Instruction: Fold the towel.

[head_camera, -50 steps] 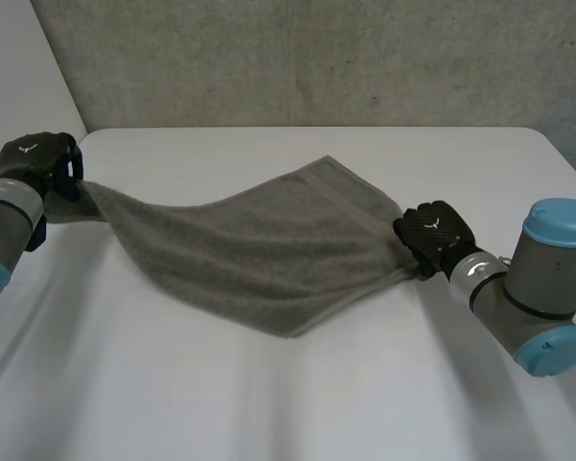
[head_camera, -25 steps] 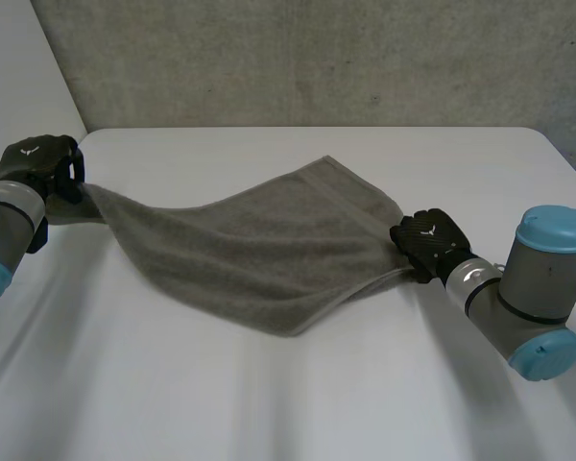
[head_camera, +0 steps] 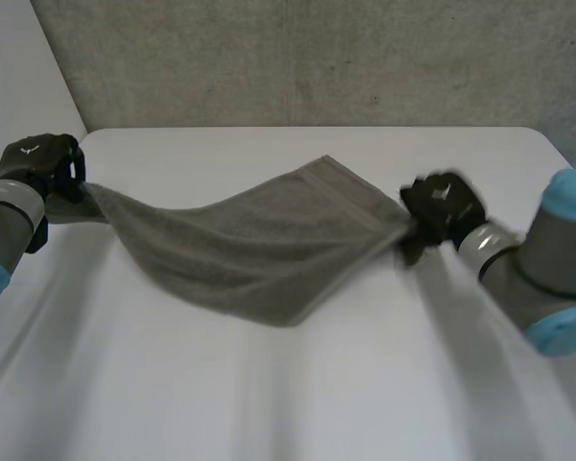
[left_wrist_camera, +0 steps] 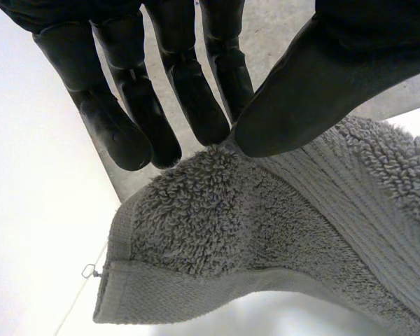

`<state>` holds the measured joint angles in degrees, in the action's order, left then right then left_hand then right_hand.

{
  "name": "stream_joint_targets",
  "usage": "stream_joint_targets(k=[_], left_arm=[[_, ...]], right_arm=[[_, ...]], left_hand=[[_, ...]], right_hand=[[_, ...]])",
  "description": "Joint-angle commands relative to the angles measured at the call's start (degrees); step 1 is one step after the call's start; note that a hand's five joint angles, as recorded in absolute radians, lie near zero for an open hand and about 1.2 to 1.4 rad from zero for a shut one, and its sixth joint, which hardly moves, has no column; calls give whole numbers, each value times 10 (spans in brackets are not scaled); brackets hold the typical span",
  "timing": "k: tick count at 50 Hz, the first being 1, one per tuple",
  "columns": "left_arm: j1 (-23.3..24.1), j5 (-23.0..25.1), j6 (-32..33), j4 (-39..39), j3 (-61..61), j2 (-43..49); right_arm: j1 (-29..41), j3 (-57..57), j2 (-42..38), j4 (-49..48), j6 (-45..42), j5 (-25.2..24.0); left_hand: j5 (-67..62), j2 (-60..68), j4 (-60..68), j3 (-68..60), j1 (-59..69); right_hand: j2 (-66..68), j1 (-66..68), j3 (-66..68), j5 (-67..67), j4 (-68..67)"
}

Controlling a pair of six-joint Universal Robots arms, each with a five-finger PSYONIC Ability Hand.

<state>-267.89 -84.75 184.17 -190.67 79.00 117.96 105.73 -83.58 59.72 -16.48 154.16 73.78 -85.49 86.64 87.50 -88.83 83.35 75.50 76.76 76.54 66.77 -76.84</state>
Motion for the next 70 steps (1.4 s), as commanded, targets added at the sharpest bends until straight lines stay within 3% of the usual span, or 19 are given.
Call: stream_joint_targets(k=[1,7,12,17,28,31,33,34,35,36,38,39,41,43,50,61,66,70], left_arm=[[11,2,-15,30,-1,-47],[13,7,-50,50,-1,-91],[14,9,-54,53,2,-113],[15,10,-51,59,-1,-94],[34,6,14,65,-67,25],[48,3,30,65,-111,48],[57,5,22,58,-147,44],[57,5,22,57,-147,44],[63,5,9,43,-162,31],[63,5,9,43,-162,31],[70,3,-44,-33,-167,-16],[70,3,-44,-34,-167,-16],[66,-1,-120,-133,-153,-65],[61,1,-152,-163,-150,-90],[38,7,-183,-134,-149,-120],[37,11,-174,-56,-93,-47],[39,18,-139,-32,-59,-13],[40,37,-74,-19,-18,8]], right_arm=[[-22,37,171,72,52,-6],[-41,112,244,234,38,-52],[-60,133,238,329,-29,-86],[-47,131,165,398,-146,-72],[-29,192,43,400,-190,-33],[-11,242,8,372,-197,-5],[4,277,3,274,-192,21],[4,277,3,274,-192,22],[9,275,10,196,-187,32],[9,275,10,195,-187,32],[21,224,65,1,-175,47],[21,223,66,0,-175,47],[32,162,155,-156,-153,56],[33,144,182,-182,-137,56],[26,149,188,-94,-76,44],[26,116,149,61,-68,-10],[28,89,124,109,-77,-12],[31,63,66,192,-139,-14]], left_hand=[[155,-66,-75,88,-34],[155,-66,-75,88,-34],[155,-66,-75,88,-34],[155,-66,-75,88,-34],[155,-66,-75,88,-34],[155,-66,-75,88,-34],[155,-66,-75,88,-34],[155,-66,-75,88,-34],[155,-66,-75,88,-34],[155,-66,-75,88,-34],[155,-66,-75,88,-34],[155,-66,-75,88,-34],[155,-66,-75,88,-34],[155,-66,-75,88,-34],[155,-66,-75,88,-34],[155,-66,-75,88,-34],[155,-66,-75,88,-34],[155,-66,-75,88,-34]], right_hand=[[45,32,35,32,-32],[45,32,35,32,-32],[45,32,35,32,-32],[45,32,35,32,-32],[45,32,35,32,-32],[45,32,35,32,-32],[45,32,35,32,-32],[45,32,35,32,-32],[45,32,35,32,-32],[45,32,35,32,-32],[45,32,35,32,-32],[45,32,35,32,-32],[45,32,35,32,-32],[45,32,35,32,-32],[45,32,35,32,-32],[45,32,35,32,-32],[45,32,35,32,-32],[45,32,35,32,-32]])
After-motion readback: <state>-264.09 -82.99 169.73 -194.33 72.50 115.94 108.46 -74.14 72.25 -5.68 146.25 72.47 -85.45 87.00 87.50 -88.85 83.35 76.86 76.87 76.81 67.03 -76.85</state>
